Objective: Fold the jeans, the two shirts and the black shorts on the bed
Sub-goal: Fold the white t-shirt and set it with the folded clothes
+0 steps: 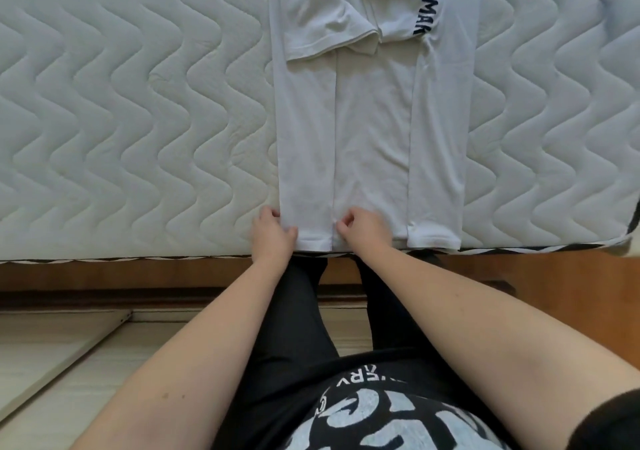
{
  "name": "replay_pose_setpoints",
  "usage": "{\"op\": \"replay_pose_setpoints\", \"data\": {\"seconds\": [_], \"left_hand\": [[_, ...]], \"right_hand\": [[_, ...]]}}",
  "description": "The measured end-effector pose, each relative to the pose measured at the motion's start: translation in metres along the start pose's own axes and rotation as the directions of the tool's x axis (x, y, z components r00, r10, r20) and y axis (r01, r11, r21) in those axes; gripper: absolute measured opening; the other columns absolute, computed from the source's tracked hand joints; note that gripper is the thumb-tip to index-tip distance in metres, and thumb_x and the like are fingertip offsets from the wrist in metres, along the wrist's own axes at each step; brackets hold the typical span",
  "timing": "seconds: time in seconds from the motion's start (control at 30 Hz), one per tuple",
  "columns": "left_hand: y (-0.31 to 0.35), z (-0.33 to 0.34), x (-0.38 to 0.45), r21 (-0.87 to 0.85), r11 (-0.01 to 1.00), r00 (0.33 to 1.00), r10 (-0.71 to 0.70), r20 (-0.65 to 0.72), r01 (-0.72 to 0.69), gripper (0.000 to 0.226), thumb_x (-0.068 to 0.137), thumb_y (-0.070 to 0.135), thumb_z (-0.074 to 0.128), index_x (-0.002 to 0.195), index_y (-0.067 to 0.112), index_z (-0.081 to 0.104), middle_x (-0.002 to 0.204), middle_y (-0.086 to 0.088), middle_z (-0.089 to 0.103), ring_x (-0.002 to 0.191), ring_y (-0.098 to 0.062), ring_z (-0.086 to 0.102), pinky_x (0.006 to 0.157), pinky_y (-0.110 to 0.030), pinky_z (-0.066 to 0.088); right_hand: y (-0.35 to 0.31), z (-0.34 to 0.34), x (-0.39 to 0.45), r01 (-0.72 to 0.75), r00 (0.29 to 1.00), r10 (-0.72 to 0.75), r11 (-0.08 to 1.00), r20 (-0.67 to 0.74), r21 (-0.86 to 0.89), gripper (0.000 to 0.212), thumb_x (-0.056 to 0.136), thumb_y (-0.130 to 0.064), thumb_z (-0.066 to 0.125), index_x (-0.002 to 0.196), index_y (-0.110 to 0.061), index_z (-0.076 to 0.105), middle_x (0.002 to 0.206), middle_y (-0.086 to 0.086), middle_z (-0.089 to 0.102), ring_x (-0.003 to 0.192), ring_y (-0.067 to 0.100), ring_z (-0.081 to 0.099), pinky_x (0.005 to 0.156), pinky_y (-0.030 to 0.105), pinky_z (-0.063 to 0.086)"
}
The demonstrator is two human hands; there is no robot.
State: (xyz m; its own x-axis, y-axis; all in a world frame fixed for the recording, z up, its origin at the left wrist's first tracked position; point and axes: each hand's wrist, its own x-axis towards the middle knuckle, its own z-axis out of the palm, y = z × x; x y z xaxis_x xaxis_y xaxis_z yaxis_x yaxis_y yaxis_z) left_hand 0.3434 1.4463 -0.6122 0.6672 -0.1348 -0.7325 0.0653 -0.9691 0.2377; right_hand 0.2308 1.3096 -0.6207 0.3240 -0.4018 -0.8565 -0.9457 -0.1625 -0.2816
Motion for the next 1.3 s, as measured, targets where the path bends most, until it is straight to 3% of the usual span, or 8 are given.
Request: {"op": "replay_pose_setpoints", "data": {"seconds": [0.13, 0.4, 0.63, 0.77, 0.87, 1.0, 1.1, 1.3], "left_hand": [[0.026, 0.003, 0.008, -0.003, 0.988, 0.977, 0.152, -0.153, -0.154, 0.031, 0.082, 0.019, 0.07, 0.104, 0.012, 0.049, 0.104, -0.009, 0.053, 0.096, -0.026, 0.052, 0.084, -0.038, 0.043], [0.149, 0.007, 0.048, -0.077, 0.897, 0.896, 0.44, 0.055, -0.435, 0.017, 0.095, 0.02, 0.055, 0.109, 0.015, 0.064, 0.098, 0.0, 0.068, 0.087, -0.016, 0.061, 0.078, -0.025, 0.044], [0.265, 0.025, 0.081, -0.188, 0.88, 0.873, 0.464, 0.15, -0.436, 0.031, 0.097, 0.022, 0.056, 0.126, 0.011, 0.06, 0.116, -0.002, 0.068, 0.106, -0.017, 0.062, 0.081, -0.015, 0.038], [0.32, 0.038, 0.091, -0.249, 0.927, 0.915, 0.337, 0.22, -0.281, 0.047, 0.093, 0.025, 0.065, 0.134, 0.004, 0.054, 0.124, -0.011, 0.064, 0.114, -0.027, 0.061, 0.098, -0.035, 0.048], [0.339, 0.041, 0.095, -0.244, 0.956, 0.92, 0.234, 0.314, -0.16, 0.041, 0.088, 0.023, 0.074, 0.119, -0.001, 0.063, 0.115, -0.016, 0.067, 0.103, -0.03, 0.064, 0.091, -0.036, 0.052], [0.338, 0.044, 0.099, -0.228, 0.96, 0.928, 0.228, 0.295, -0.163, 0.023, 0.086, 0.019, 0.074, 0.1, 0.003, 0.067, 0.098, -0.017, 0.07, 0.089, -0.034, 0.068, 0.086, -0.039, 0.056], [0.324, 0.048, 0.104, -0.264, 0.949, 0.947, 0.235, 0.219, -0.175, 0.021, 0.084, 0.02, 0.074, 0.076, 0.015, 0.056, 0.081, -0.009, 0.066, 0.089, -0.037, 0.069, 0.082, -0.049, 0.058], [0.307, 0.06, 0.095, -0.321, 0.931, 0.945, 0.251, 0.21, -0.176, 0.02, 0.076, 0.026, 0.076, 0.081, 0.021, 0.058, 0.086, -0.006, 0.069, 0.084, -0.029, 0.07, 0.08, -0.047, 0.059]], "right_hand": [[-0.005, -0.03, 0.016, 0.057, 0.988, -0.038, 0.991, -0.153, 0.122, 0.017, 0.093, -0.039, 0.056, 0.084, -0.025, 0.058, 0.08, -0.004, 0.062, 0.08, 0.018, 0.058, 0.067, 0.031, 0.044], [-0.02, -0.12, 0.075, 0.23, 0.876, -0.087, 0.94, -0.474, 0.253, 0.021, 0.089, -0.027, 0.058, 0.108, -0.019, 0.058, 0.094, -0.002, 0.063, 0.087, 0.019, 0.061, 0.078, 0.036, 0.049], [-0.018, -0.195, 0.113, 0.226, 0.751, -0.03, 0.95, -0.66, 0.213, 0.033, 0.087, -0.011, 0.054, 0.119, -0.012, 0.058, 0.122, 0.01, 0.055, 0.114, 0.029, 0.051, 0.098, 0.04, 0.04], [0.009, -0.221, 0.121, 0.13, 0.788, 0.047, 0.962, -0.614, 0.24, 0.046, 0.086, -0.013, 0.057, 0.132, -0.015, 0.05, 0.134, 0.012, 0.046, 0.123, 0.028, 0.046, 0.103, 0.039, 0.036], [0.033, -0.232, 0.123, 0.176, 0.84, 0.04, 0.923, -0.541, 0.342, 0.05, 0.085, -0.016, 0.066, 0.132, -0.011, 0.05, 0.129, 0.012, 0.051, 0.113, 0.025, 0.055, 0.101, 0.031, 0.04], [0.049, -0.243, 0.129, 0.052, 0.919, 0.092, 0.936, -0.382, 0.349, 0.032, 0.085, -0.032, 0.073, 0.107, -0.011, 0.064, 0.093, 0.001, 0.062, 0.089, 0.021, 0.06, 0.071, 0.026, 0.037], [0.056, -0.248, 0.134, 0.025, 0.928, 0.081, 0.961, -0.364, 0.277, 0.026, 0.082, -0.038, 0.074, 0.09, -0.014, 0.068, 0.086, 0.001, 0.066, 0.085, 0.022, 0.062, 0.069, 0.029, 0.042], [0.061, -0.246, 0.131, 0.009, 0.944, 0.043, 0.988, -0.327, 0.156, 0.027, 0.081, -0.046, 0.072, 0.078, -0.022, 0.061, 0.079, -0.001, 0.06, 0.077, 0.02, 0.055, 0.066, 0.027, 0.035]]}}
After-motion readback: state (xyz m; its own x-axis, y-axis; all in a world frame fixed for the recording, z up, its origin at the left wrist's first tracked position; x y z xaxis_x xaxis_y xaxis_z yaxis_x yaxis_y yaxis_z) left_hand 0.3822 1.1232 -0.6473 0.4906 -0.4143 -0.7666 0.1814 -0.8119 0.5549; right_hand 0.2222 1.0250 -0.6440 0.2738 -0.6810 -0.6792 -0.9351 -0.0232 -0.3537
